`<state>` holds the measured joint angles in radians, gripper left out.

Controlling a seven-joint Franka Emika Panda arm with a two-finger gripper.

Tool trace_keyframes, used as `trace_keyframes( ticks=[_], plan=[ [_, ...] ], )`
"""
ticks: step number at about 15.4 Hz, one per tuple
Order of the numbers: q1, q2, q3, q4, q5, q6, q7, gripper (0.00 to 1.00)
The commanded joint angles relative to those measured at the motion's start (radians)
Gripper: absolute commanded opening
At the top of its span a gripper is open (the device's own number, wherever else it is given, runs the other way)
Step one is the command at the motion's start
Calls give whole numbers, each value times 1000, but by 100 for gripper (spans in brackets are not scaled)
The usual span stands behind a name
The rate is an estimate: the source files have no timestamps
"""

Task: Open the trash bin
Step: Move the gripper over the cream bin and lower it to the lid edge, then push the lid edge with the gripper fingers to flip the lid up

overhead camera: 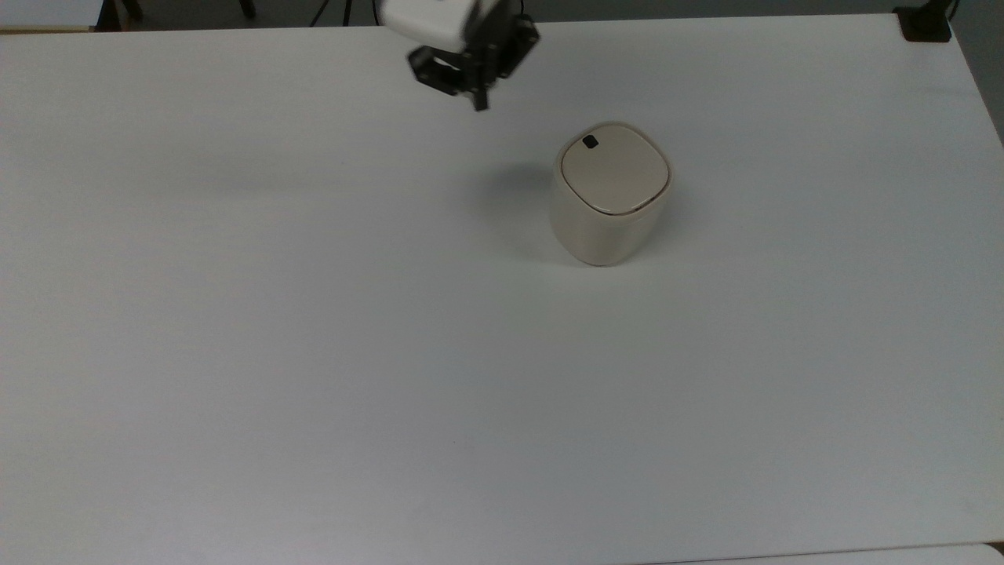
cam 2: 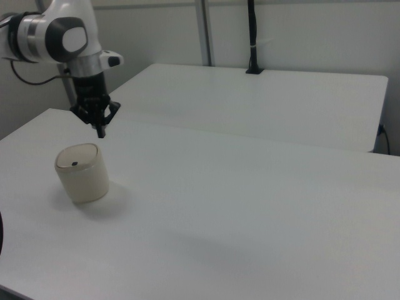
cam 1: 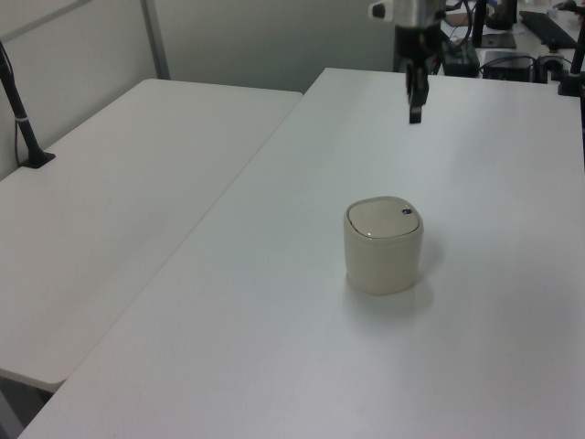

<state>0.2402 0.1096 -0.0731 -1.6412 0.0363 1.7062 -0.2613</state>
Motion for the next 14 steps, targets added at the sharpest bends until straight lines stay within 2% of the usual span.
trace_keyframes(
  ticks=[1, 5, 9, 14],
  plan=[
    [120, 51, -20, 9, 11, 42, -19, 0],
    [183, 94, -19, 9, 11, 50, -12, 0],
    [206, 143, -10, 6, 8, 52, -12, 0],
    [243, 209, -10, 4, -3, 141, 42, 0]
  ],
)
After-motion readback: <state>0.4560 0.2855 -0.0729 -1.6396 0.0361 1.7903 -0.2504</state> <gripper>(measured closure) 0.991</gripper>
